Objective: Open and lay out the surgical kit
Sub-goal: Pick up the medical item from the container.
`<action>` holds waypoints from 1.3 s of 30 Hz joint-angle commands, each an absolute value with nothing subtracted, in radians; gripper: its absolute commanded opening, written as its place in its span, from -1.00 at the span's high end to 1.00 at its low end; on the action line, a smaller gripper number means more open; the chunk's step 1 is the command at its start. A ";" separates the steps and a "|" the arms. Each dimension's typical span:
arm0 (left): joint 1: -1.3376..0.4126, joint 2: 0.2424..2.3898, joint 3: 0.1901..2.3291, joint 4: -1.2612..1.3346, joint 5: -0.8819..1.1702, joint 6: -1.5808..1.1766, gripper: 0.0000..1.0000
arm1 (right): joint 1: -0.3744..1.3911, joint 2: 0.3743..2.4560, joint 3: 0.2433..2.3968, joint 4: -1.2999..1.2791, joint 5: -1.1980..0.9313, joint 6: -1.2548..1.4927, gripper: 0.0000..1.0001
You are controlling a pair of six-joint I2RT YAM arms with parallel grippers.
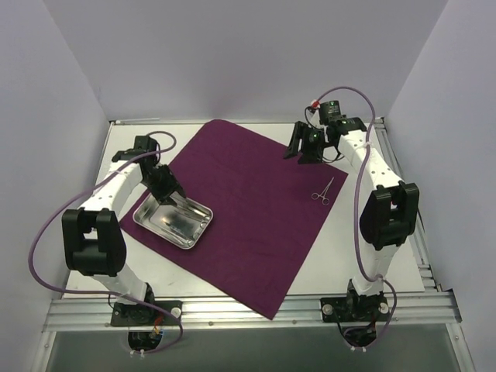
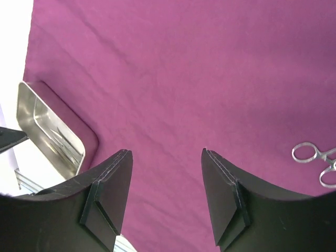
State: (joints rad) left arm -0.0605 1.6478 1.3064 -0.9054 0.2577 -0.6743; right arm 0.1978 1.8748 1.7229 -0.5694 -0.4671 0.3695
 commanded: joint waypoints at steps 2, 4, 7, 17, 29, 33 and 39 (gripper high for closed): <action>-0.109 1.643 1.290 -1.009 0.083 -0.825 0.04 | 0.175 1.832 1.651 -0.606 -0.483 0.390 -0.10; -0.120 1.635 1.255 -1.029 0.048 -0.905 0.02 | 0.179 1.812 1.614 -0.603 -0.489 0.382 -0.10; -0.121 1.629 1.198 -1.031 0.019 -0.975 0.01 | 0.192 1.804 1.594 -0.603 -0.506 0.370 -0.10; -0.115 1.726 1.233 -1.029 -0.130 -1.006 -0.01 | 0.221 1.815 1.617 -0.601 -0.555 0.357 -0.10; -0.117 1.795 1.256 -1.002 -0.184 -1.037 0.02 | 0.230 1.798 1.592 -0.600 -0.583 0.348 -0.10; -0.112 1.810 1.259 -0.994 -0.199 -1.038 0.02 | 0.230 1.799 1.589 -0.594 -0.588 0.348 -0.11; -0.109 1.850 1.295 -0.994 -0.206 -1.037 0.02 | 0.230 1.801 1.597 -0.595 -0.591 0.348 -0.11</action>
State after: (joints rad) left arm -0.1154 1.8378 1.2453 -1.0035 -0.1802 -1.0180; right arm 0.2241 1.8549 1.5921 -0.5850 -0.5701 0.3614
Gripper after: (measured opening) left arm 0.492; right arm 0.553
